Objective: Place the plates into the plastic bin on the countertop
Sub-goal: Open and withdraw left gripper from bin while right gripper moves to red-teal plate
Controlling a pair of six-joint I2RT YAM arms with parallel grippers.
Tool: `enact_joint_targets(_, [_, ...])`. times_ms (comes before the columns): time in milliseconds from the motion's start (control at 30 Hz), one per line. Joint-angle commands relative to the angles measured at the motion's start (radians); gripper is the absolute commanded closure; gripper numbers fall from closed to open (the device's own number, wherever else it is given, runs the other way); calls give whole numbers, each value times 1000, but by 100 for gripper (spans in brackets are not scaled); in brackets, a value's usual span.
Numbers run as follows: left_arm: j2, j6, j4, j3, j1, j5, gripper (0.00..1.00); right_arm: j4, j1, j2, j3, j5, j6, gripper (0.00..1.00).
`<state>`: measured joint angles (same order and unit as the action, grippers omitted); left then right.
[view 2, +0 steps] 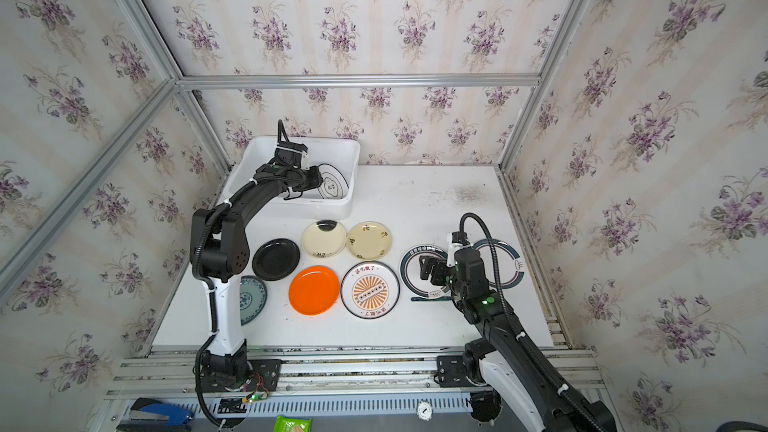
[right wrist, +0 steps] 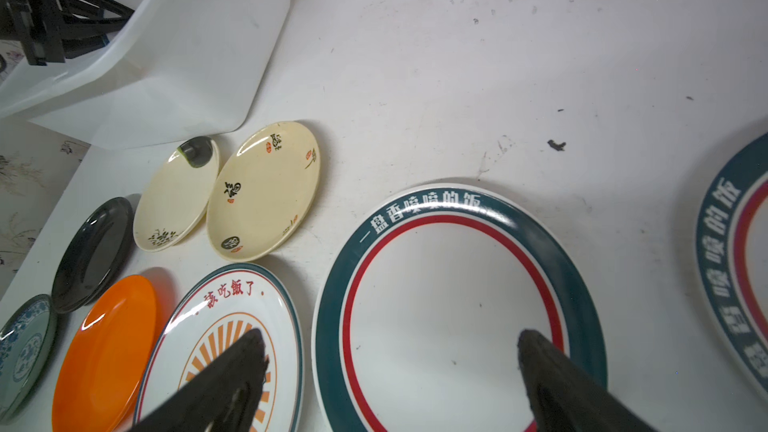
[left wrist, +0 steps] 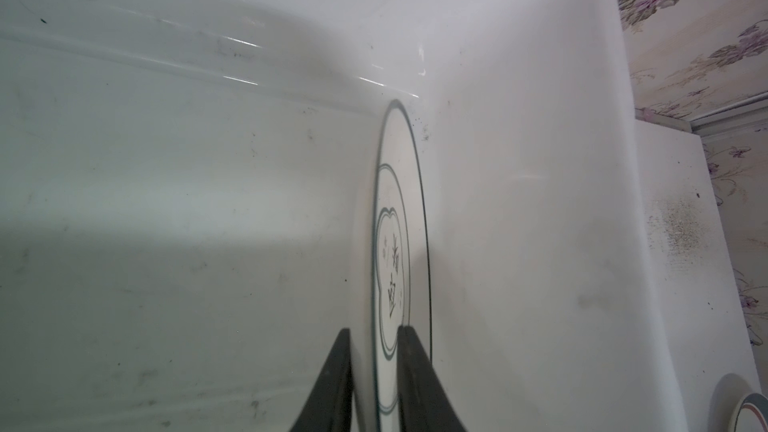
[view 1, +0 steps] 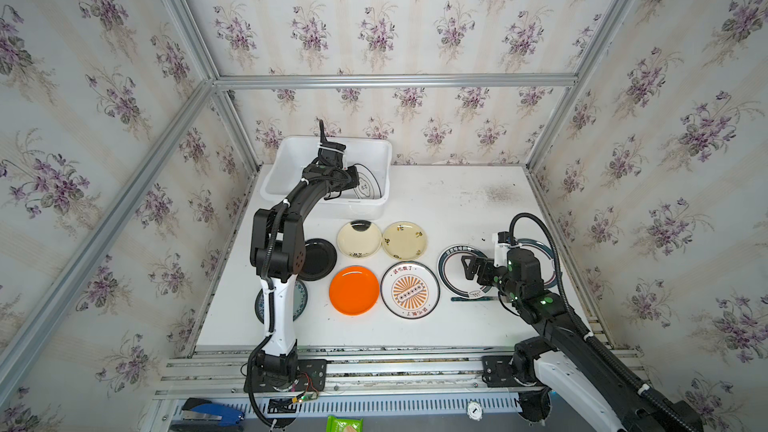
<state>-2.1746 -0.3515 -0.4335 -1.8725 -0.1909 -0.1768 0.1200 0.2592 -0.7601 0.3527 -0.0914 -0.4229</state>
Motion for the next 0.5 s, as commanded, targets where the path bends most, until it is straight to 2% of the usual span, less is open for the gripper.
enact_joint_targets(0, [5,17,13,-9,-1,-15,63,-2,0,-2,23,26,-11,3])
enact_joint_targets(200, [10,24,12,-13,-1,-19,53,16,0,10,29,63,-13,3])
enact_joint_targets(267, [15,28,13,-13,-1,-21,46,29,0,16,32,78,-15,3])
enact_joint_targets(300, [18,31,12,-11,-1,-21,39,37,0,19,34,84,-15,3])
enact_joint_targets(333, [19,33,12,-11,-1,-19,18,46,0,21,38,94,-19,3])
enact_joint_targets(367, [25,34,13,-8,0,-16,1,62,0,24,44,110,-20,3])
enact_joint_targets(467, [38,31,13,-4,-1,-6,0,102,-1,20,58,162,-25,3])
